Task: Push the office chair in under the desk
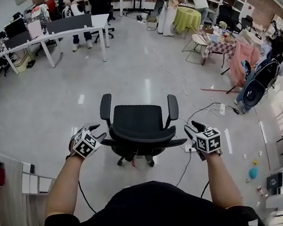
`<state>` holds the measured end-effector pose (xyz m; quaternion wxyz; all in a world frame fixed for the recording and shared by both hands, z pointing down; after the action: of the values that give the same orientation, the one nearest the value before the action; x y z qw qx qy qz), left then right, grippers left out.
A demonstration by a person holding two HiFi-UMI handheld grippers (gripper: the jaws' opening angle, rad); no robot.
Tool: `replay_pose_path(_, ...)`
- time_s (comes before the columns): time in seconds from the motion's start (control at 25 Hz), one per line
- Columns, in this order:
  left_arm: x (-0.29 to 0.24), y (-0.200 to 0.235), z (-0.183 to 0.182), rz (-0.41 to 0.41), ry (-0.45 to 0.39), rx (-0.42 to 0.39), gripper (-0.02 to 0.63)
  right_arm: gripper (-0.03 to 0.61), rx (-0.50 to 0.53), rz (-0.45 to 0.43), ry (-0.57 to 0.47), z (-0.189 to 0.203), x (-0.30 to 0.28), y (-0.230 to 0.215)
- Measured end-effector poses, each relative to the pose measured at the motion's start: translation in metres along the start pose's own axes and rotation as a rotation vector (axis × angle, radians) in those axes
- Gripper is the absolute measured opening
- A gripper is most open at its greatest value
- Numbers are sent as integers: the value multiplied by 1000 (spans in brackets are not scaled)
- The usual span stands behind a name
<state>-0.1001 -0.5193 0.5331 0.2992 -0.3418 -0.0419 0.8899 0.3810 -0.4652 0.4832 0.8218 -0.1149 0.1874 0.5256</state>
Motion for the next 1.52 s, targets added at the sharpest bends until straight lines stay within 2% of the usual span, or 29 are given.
replay_pose_path(0.12,-7,-8,15,71,68,-52,237,203,-44,-53,31,15,-6,-3)
replay_pose_path(0.4,-36,-41,40,234,218,-220,270,264,-61,-148,72,41,-16,-5)
replay_pose_path(0.64,-62,-47,53,289,312,-321,301,284,17,-220,131,57,-25,1)
replay_pose_path(0.88,-88,-59,61,334,395,-439,305,285,65,-272,239,82,-37,8)
replay_pose_path(1.12,-106,-65,65,390,465,-476,310,288,234,-319,337,91,-50,25)
replay_pose_path(1.44,-122,-72,77,442,527,-470,314,302,392,-329,394,103,-67,35)
replay_pose_path(1.52,-125,-72,77,449,528,-467,313,311,460,-338,406,105,-73,35)
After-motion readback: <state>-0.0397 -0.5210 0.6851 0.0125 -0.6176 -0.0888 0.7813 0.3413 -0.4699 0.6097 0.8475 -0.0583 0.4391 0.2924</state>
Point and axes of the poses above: the fingertips, and each gripper's own axes: x backward along the fingers, y to its left, z out of its underside, the point moved 10 cm from there along x, backward along the fingers, and after that the axes turned 8 degrees about -y, right-handed, at the moved point
